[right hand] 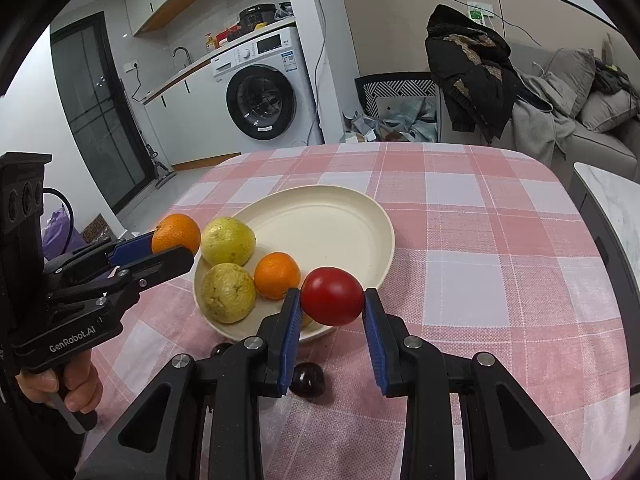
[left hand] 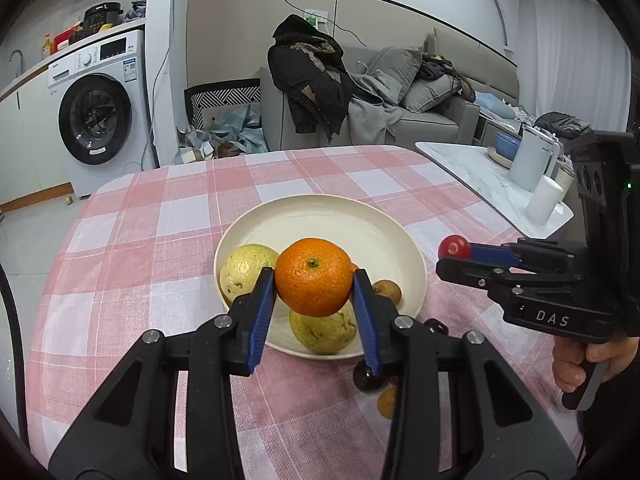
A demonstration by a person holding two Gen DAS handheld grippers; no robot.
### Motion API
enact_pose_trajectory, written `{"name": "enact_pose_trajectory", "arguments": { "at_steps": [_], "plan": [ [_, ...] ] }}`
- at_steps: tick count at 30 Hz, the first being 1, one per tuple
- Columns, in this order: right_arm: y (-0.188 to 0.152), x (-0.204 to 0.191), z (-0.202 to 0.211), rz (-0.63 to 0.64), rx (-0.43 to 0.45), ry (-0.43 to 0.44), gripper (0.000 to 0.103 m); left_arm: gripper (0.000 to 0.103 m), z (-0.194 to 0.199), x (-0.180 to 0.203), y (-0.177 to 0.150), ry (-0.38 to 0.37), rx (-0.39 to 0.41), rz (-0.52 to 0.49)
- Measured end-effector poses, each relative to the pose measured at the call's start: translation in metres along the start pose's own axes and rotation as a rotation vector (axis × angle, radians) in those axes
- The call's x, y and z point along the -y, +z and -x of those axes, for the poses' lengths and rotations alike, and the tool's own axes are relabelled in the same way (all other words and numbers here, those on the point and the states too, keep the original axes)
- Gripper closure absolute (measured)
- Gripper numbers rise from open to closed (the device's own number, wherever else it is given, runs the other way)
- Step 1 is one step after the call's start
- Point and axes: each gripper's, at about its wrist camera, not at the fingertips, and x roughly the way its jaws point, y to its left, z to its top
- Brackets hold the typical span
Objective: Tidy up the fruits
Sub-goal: 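Carry the tomato and mandarin over the cream plate and open both grippers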
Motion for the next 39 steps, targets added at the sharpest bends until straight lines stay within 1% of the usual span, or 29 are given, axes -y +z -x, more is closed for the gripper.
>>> {"name": "enact_pose_trajectory", "arguments": {
  "at_steps": [11, 21, 31, 35, 39],
  "plan": [
    [0.003, -0.001, -0.010, -0.010, -0.004, -0.003, 0.071, 0.068, -0.035, -0.008, 0.008, 0.010, -0.027, 0.011],
    [0.005, -0.005, -0.022, -0.018, -0.011, -0.010, 0.071, 0.068, -0.054, -0.014, 0.009, 0.021, -0.034, 0.024],
    [0.006, -0.007, -0.030, -0.018, -0.010, -0.018, 0.071, 0.068, -0.064, -0.008, 0.015, 0.034, -0.034, -0.010],
    [0.005, -0.007, -0.032, -0.019, -0.017, -0.016, 0.071, 0.068, -0.068, -0.003, 0.013, 0.022, -0.043, -0.029],
    [0.005, -0.008, -0.035, -0.015, -0.021, -0.017, 0.071, 0.068, -0.070, -0.001, 0.011, 0.027, -0.040, -0.042]
  ]
}}
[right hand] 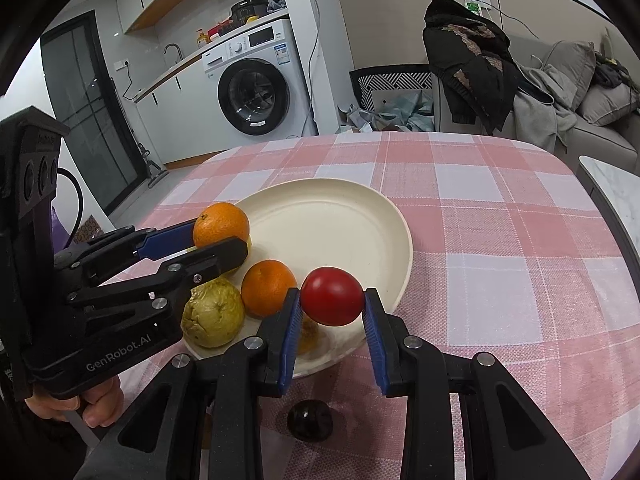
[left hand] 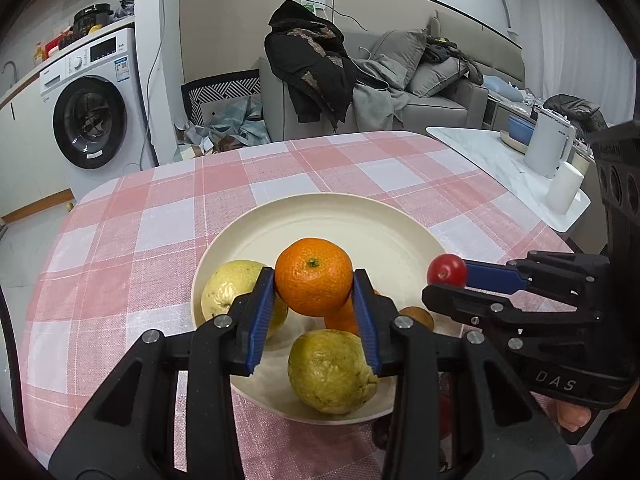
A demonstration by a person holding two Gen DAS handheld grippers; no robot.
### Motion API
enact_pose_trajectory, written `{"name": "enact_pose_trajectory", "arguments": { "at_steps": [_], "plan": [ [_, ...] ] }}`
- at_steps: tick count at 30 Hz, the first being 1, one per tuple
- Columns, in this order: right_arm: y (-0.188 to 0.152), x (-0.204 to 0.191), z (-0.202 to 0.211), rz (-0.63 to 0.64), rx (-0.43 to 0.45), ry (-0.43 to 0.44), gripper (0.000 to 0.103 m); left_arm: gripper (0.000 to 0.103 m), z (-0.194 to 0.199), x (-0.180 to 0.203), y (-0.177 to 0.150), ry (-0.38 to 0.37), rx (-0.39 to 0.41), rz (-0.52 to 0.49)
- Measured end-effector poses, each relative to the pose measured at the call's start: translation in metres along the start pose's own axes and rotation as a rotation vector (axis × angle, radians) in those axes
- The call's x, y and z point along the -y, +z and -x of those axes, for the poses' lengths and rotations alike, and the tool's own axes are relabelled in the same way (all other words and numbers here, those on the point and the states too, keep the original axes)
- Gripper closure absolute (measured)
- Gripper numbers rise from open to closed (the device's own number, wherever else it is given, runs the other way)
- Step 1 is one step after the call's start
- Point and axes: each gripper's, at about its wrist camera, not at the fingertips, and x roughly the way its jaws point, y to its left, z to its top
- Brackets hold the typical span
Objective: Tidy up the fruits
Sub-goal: 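Carry the tomato and mandarin over the cream plate and open both grippers, then move both grippers back toward the fruits left on the cloth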
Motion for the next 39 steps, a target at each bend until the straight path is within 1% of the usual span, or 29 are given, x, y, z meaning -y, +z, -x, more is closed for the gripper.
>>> {"name": "enact_pose_trajectory", "arguments": {
  "at_steps": [9, 12, 13, 15, 16, 18, 19, 20, 21, 22, 23, 25, 27, 28, 29, 30, 34, 39],
  "plan": [
    [-0.001, -0.001, -0.003, 0.005, -0.012, 0.001, 0.071, 0.068, -0.001, 0.001, 0.000, -0.003, -0.003, -0.001],
    [-0.001, 0.001, 0.000, 0.002, 0.007, -0.016, 0.071, 0.067, -0.002, 0.003, 0.000, 0.002, -0.006, -0.004],
    [-0.001, 0.002, 0.004, -0.001, 0.022, -0.030, 0.069, 0.067, -0.001, 0.003, 0.000, 0.003, -0.009, -0.002],
    [-0.001, 0.004, 0.010, -0.011, 0.045, -0.040, 0.059, 0.066, 0.001, -0.001, -0.001, -0.004, -0.018, 0.020],
    [0.000, 0.006, 0.014, -0.016, 0.055, -0.038, 0.056, 0.064, 0.003, -0.004, 0.000, -0.012, -0.022, 0.034],
    [0.001, 0.008, 0.020, -0.023, 0.070, -0.041, 0.048, 0.053, 0.009, -0.009, 0.000, -0.028, -0.024, 0.065],
    [0.001, 0.009, 0.023, -0.023, 0.068, -0.047, 0.045, 0.041, 0.013, -0.012, 0.000, -0.024, -0.020, 0.076],
    [0.001, 0.009, 0.024, -0.022, 0.062, -0.050, 0.035, 0.030, 0.019, -0.013, -0.001, -0.018, -0.010, 0.085],
    [0.001, 0.010, 0.025, -0.022, 0.057, -0.058, 0.025, 0.025, 0.025, -0.015, -0.001, -0.013, 0.005, 0.089],
    [0.000, 0.011, 0.027, -0.025, 0.060, -0.069, 0.020, 0.020, 0.032, -0.015, -0.002, -0.009, 0.020, 0.090],
    [-0.001, 0.012, 0.029, -0.027, 0.065, -0.079, 0.015, 0.020, 0.038, -0.015, -0.003, -0.007, 0.032, 0.088],
    [-0.002, 0.013, 0.032, -0.021, 0.063, -0.080, 0.012, 0.018, 0.048, -0.014, -0.006, 0.002, 0.034, 0.078],
    [-0.003, 0.011, 0.033, 0.000, 0.050, -0.086, 0.002, 0.015, 0.059, -0.012, -0.010, 0.014, 0.041, 0.072],
    [-0.004, 0.011, 0.033, 0.010, 0.048, -0.091, 0.000, 0.010, 0.064, -0.011, -0.012, 0.018, 0.046, 0.070],
    [-0.006, 0.010, 0.035, 0.021, 0.050, -0.092, 0.000, 0.003, 0.069, -0.010, -0.014, 0.021, 0.051, 0.068],
    [-0.007, 0.009, 0.036, 0.032, 0.049, -0.090, 0.000, 0.001, 0.075, -0.009, -0.015, 0.026, 0.059, 0.066],
    [-0.013, 0.007, 0.039, 0.062, 0.022, -0.073, 0.000, 0.001, 0.093, -0.006, -0.022, 0.026, 0.079, 0.069],
    [-0.021, 0.001, 0.041, 0.118, -0.010, -0.095, 0.000, 0.001, 0.107, 0.000, -0.035, 0.010, 0.067, 0.075]
  ]
}}
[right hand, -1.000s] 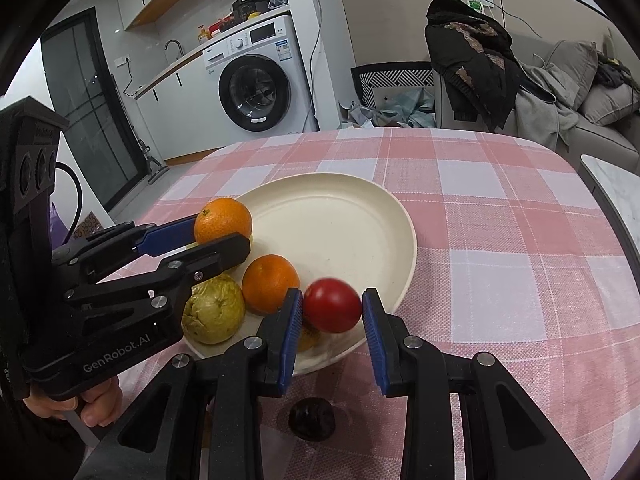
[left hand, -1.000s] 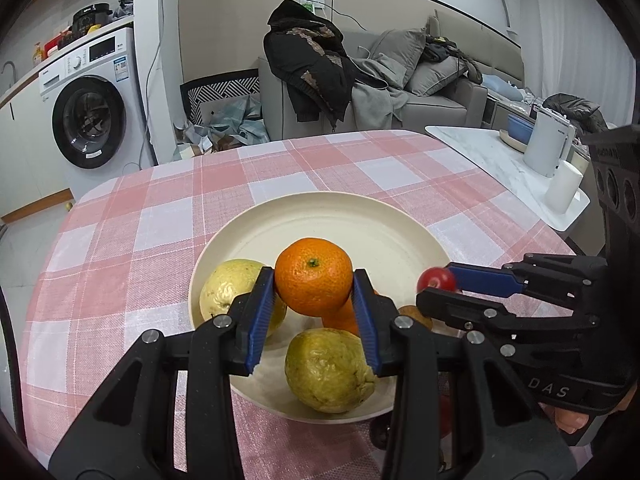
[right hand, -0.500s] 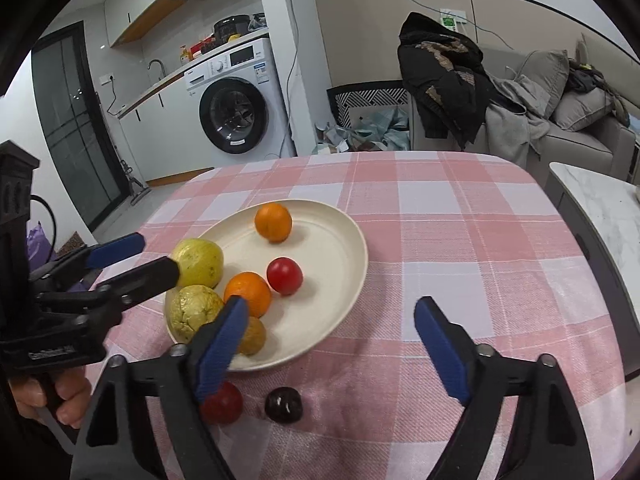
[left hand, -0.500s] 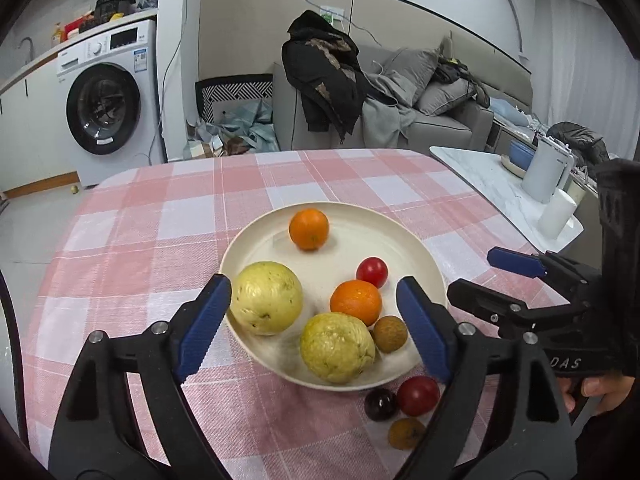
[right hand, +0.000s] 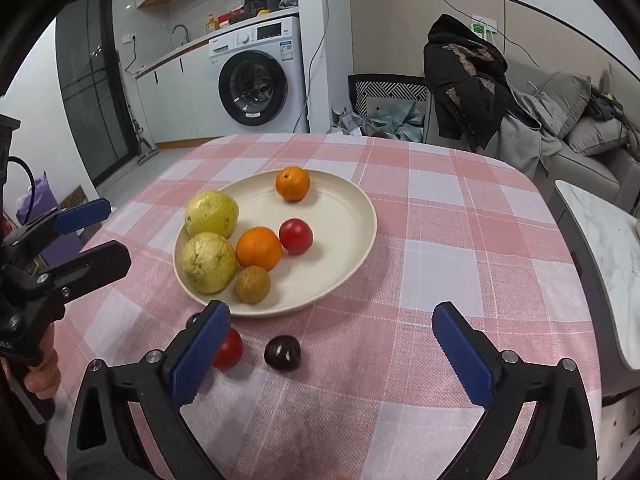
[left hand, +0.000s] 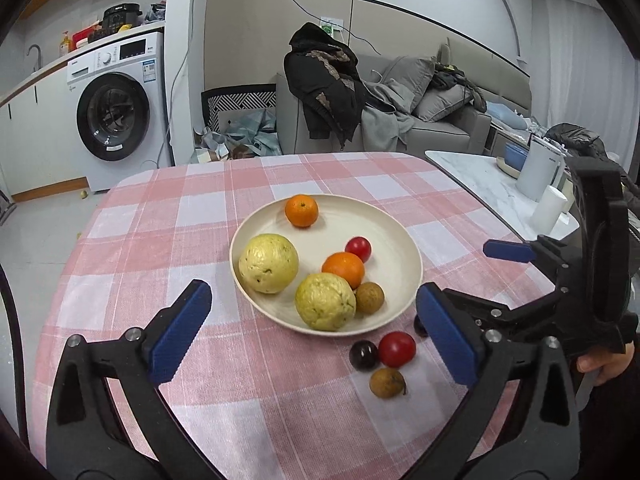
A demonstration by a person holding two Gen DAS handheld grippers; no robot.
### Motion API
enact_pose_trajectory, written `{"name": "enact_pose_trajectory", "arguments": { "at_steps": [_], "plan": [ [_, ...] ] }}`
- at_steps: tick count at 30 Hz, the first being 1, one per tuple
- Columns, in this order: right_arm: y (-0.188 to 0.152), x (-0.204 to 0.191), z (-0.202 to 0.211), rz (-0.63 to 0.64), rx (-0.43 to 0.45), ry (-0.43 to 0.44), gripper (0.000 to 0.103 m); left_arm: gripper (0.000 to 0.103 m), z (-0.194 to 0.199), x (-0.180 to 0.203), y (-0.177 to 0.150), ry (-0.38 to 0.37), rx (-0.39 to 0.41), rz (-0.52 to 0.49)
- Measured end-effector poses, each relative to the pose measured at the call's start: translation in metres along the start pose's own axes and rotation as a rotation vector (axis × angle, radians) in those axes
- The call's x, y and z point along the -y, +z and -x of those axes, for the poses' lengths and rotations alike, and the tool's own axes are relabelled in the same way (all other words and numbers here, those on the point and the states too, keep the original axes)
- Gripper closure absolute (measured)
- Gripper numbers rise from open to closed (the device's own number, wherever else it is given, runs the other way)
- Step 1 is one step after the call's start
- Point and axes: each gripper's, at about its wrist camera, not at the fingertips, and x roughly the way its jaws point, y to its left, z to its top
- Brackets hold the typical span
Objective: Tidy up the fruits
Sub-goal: 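Move both grippers back toward the fruits left on the cloth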
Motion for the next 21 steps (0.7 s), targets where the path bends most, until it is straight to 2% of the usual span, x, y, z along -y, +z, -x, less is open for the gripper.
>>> {"name": "enact_pose_trajectory", "arguments": {
  "at_steps": [9, 21],
  "plan": [
    [-0.007, -0.001, -0.004, 0.057, -0.068, -0.019, 0.000, 0.001, -0.002, 0.006, -0.022, 0.002, -0.056, -0.013],
    [-0.021, -0.009, -0.026, 0.128, -0.166, -0.025, 0.000, 0.001, -0.018, 0.021, -0.029, 0.002, -0.107, -0.077]
  ]
}}
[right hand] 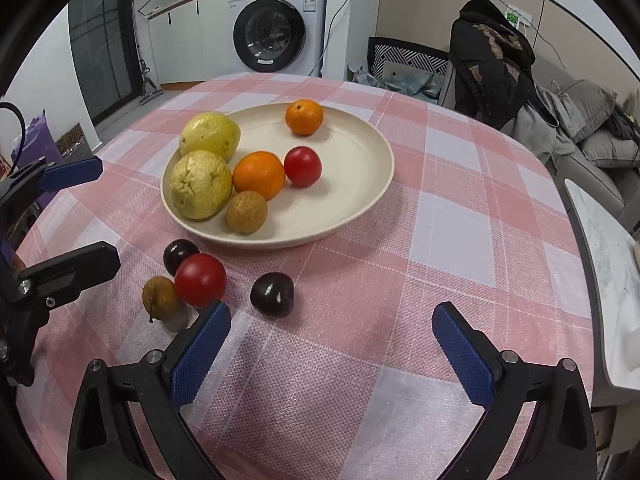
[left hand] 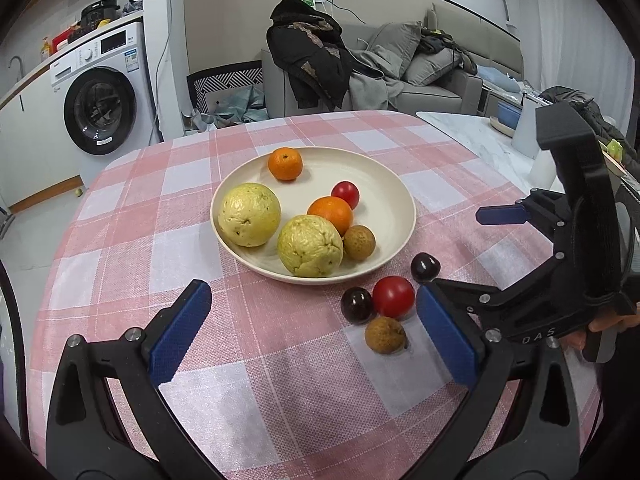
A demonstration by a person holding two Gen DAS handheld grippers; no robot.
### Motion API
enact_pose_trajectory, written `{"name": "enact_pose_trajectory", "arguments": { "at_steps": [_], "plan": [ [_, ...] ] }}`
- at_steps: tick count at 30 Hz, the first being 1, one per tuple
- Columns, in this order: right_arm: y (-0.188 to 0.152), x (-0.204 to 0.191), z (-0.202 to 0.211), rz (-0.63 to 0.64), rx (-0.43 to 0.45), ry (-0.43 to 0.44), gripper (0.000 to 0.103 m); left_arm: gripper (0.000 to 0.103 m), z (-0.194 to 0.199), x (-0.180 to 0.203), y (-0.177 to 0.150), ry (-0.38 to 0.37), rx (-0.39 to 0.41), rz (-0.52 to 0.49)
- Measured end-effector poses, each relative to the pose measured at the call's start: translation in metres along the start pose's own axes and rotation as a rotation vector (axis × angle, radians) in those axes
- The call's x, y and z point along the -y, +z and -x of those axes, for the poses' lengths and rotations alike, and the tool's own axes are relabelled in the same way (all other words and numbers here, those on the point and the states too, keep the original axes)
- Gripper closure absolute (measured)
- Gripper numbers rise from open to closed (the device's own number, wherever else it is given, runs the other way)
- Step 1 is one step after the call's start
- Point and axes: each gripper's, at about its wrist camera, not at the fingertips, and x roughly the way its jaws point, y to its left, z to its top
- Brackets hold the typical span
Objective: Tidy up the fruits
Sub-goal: 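Move both grippers back toward the fruits left on the cloth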
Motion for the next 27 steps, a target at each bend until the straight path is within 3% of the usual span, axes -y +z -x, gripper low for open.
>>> {"name": "enact_pose_trajectory", "arguments": {
  "at_steps": [13, 18, 27],
  "plan": [
    [-0.001, -0.003, -0.014, 0.003, -0.015, 0.018, 0.004, 0.001, -0.014, -0.008, -0.003, -0.004, -0.037, 0.033],
    [0.000, -0.006, -0.014, 0.008, -0.010, 0.054, 0.031, 0.001, -0.015, -0.009, -0.003, -0.003, -0.039, 0.032],
    [0.002, -0.011, -0.011, 0.014, 0.007, 0.112, 0.059, 0.001, -0.014, -0.009, -0.003, -0.008, -0.043, 0.027]
  ]
}}
